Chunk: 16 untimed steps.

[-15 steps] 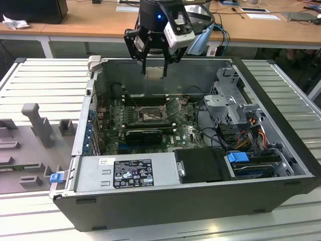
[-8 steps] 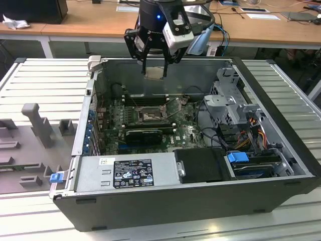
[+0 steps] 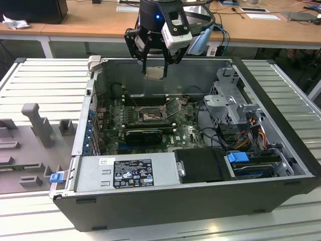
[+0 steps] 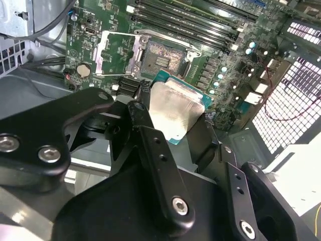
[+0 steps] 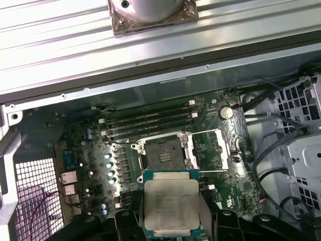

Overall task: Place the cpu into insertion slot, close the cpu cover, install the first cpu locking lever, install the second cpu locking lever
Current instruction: 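Place the cpu into insertion slot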

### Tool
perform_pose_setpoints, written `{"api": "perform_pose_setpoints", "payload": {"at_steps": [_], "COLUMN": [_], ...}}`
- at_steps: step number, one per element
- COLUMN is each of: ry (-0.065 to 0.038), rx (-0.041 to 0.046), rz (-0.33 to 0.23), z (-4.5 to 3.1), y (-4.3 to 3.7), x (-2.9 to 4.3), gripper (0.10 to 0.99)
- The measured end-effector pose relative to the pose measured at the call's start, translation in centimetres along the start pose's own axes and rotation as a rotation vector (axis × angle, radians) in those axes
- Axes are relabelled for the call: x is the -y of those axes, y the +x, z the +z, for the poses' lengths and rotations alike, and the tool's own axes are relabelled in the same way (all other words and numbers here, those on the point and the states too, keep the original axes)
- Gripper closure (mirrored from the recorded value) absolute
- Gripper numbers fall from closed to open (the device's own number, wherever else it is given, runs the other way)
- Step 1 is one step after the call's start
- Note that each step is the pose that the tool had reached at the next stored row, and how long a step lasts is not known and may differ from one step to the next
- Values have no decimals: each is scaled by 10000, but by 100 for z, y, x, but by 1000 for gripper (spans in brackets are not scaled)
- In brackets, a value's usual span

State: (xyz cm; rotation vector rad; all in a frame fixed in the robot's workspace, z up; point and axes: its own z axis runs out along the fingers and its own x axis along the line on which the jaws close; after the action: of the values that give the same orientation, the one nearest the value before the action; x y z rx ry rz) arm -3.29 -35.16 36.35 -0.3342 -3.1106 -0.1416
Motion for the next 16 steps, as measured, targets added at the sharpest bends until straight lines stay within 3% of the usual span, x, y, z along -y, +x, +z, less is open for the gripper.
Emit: {"api": "perform_pose_setpoints", "payload": {"at_steps": [16], "ry": [-16], "rx": [72], "rz": [807], "z": [2], "y": [0], "x": [0], "gripper": [553]}}
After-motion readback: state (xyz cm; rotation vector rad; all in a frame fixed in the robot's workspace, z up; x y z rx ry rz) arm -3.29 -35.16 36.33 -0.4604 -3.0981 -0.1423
